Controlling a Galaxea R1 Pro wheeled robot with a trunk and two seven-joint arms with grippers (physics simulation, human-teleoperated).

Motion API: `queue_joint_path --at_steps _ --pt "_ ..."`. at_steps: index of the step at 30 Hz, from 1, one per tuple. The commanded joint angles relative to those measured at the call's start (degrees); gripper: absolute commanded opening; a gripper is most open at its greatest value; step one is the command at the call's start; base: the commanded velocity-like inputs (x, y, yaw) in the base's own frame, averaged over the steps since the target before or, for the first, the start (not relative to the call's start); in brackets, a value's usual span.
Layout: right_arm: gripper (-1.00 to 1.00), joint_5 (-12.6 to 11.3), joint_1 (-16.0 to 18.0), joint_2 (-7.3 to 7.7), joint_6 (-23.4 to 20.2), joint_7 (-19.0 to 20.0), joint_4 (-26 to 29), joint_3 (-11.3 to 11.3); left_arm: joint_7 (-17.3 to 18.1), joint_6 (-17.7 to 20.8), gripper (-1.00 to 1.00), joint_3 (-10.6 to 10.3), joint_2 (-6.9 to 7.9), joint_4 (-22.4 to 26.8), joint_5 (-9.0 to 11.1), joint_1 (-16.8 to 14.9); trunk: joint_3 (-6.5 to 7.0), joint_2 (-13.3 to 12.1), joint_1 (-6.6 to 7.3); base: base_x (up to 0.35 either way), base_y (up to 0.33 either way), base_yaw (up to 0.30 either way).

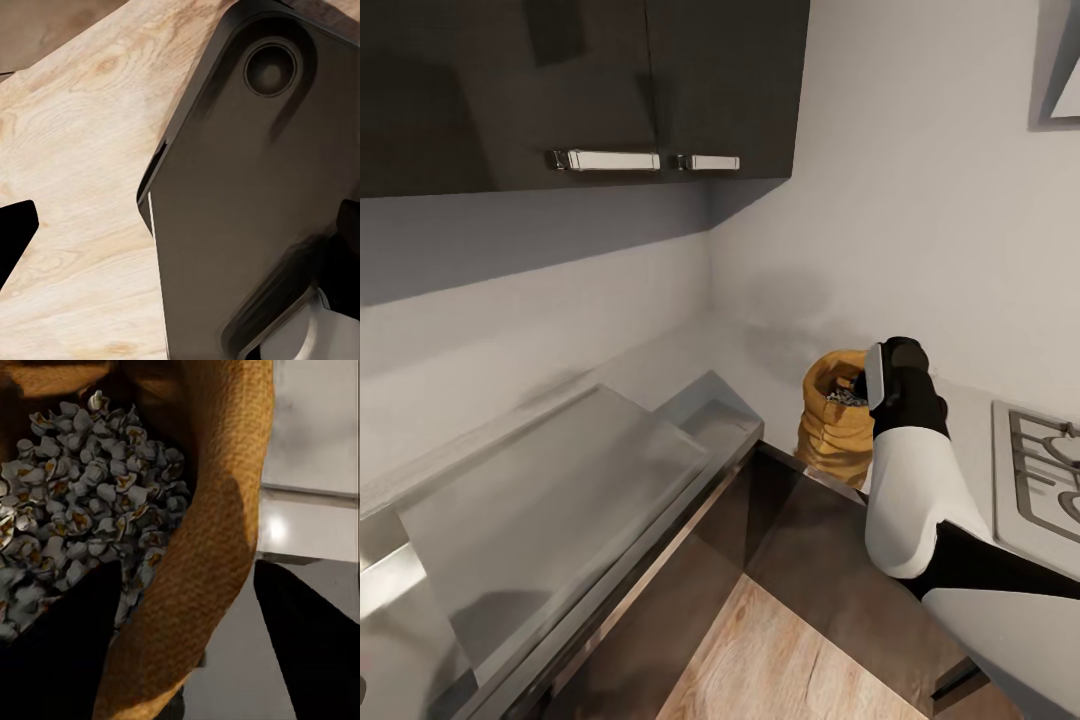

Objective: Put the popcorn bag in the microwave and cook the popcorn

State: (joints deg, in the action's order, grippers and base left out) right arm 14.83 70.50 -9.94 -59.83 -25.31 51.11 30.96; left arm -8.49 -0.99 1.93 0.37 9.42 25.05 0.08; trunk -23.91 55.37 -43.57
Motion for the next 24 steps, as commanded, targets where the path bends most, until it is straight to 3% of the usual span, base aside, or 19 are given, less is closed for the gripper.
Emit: queue_joint_path --at_steps 1,8,20,21,24 --pt "-1.0 0.0 0.1 -0.06 -0.2 0.0 0.0 0.2 -0.1 -0.1 1.0 0.2 -0.02 0.1 0.1 0.0 -0.06 0.0 -0.01 0.0 0.0 0.0" --pt "-1.0 0.0 0.1 -0.06 -0.2 -0.1 0.0 1.4 -0.1 -0.1 1.0 0.2 -0.02 0.1 0.1 0.0 -0.06 0.0 -0.01 0.0 0.0 0.0" --pt "-1.0 0.5 0.1 -0.06 -0.2 0.2 1.4 0.6 -0.1 -0.1 1.0 0.2 -0.02 0.1 0.1 0.0 -0.06 0.0 -0.01 0.0 0.0 0.0" --pt "-1.0 0.5 0.1 -0.06 -0.2 0.2 1.5 0.0 -0.1 -0.1 1.0 0.2 -0.02 0.1 0.1 0.0 -0.06 0.0 -0.01 0.0 0.0 0.0" --pt "-1.0 0.1 0.1 -0.06 -0.2 0.2 2.4 -5.5 -0.1 -0.1 1.0 0.2 -0.02 0.1 0.1 0.0 -0.06 0.0 -0.01 0.0 0.0 0.0"
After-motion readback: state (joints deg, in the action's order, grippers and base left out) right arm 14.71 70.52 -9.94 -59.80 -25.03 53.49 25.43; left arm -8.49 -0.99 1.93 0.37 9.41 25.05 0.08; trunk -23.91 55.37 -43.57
